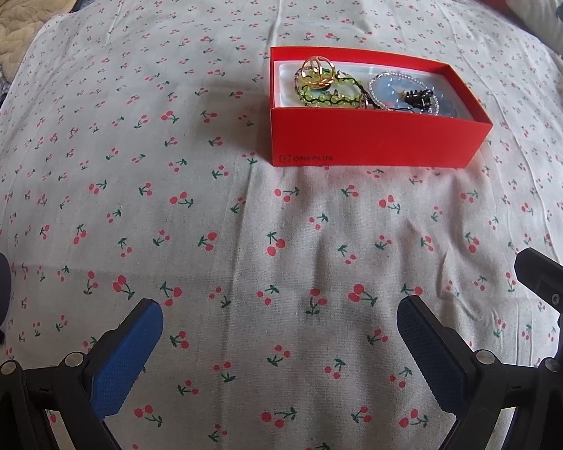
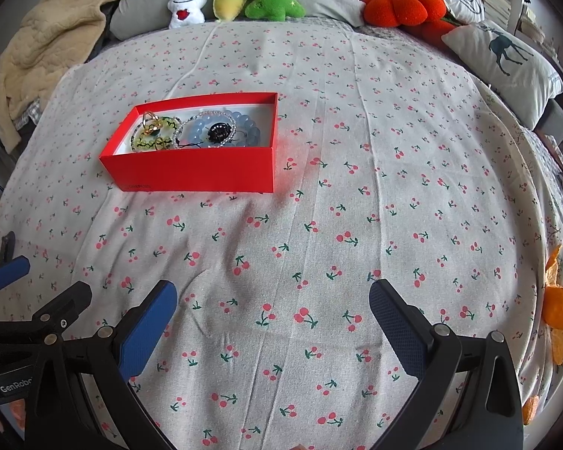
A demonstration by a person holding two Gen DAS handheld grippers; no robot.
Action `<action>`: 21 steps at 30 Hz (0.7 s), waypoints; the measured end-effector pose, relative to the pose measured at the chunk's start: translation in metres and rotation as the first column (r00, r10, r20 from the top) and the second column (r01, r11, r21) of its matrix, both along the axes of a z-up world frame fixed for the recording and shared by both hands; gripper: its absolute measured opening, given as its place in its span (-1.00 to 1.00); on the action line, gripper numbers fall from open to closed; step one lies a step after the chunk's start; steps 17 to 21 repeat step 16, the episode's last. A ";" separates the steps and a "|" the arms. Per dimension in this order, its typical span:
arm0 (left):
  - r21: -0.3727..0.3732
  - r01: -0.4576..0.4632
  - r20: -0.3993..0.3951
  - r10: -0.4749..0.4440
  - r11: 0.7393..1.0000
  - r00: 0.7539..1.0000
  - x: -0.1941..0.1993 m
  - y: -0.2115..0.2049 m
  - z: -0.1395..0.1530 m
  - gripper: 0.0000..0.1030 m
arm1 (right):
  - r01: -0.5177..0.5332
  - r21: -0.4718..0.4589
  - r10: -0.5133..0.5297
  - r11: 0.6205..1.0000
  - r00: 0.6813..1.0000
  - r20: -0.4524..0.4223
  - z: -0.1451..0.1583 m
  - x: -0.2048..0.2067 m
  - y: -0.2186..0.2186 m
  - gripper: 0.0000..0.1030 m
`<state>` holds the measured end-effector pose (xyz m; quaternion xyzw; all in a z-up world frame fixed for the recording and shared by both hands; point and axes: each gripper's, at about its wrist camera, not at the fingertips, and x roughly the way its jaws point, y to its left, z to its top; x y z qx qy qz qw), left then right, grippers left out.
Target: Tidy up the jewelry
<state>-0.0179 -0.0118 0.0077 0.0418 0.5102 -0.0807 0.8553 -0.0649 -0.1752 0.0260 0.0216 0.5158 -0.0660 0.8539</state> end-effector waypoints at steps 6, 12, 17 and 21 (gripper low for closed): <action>0.001 -0.003 -0.001 0.003 1.000 1.000 0.000 0.000 -0.001 0.99 | 0.003 -0.006 -0.003 1.000 1.000 -0.004 -0.002 0.001 0.000 1.00; 0.008 -0.010 0.006 0.010 1.000 1.000 0.002 0.001 -0.001 0.99 | 0.009 -0.015 -0.009 1.000 1.000 -0.005 -0.003 0.002 -0.001 1.00; -0.002 -0.019 0.012 0.019 1.000 1.000 0.005 0.006 -0.005 0.99 | 0.016 -0.027 -0.016 1.000 1.000 -0.010 -0.008 0.003 0.001 1.00; -0.002 -0.019 0.012 0.019 1.000 1.000 0.005 0.006 -0.005 0.99 | 0.016 -0.027 -0.016 1.000 1.000 -0.010 -0.008 0.003 0.001 1.00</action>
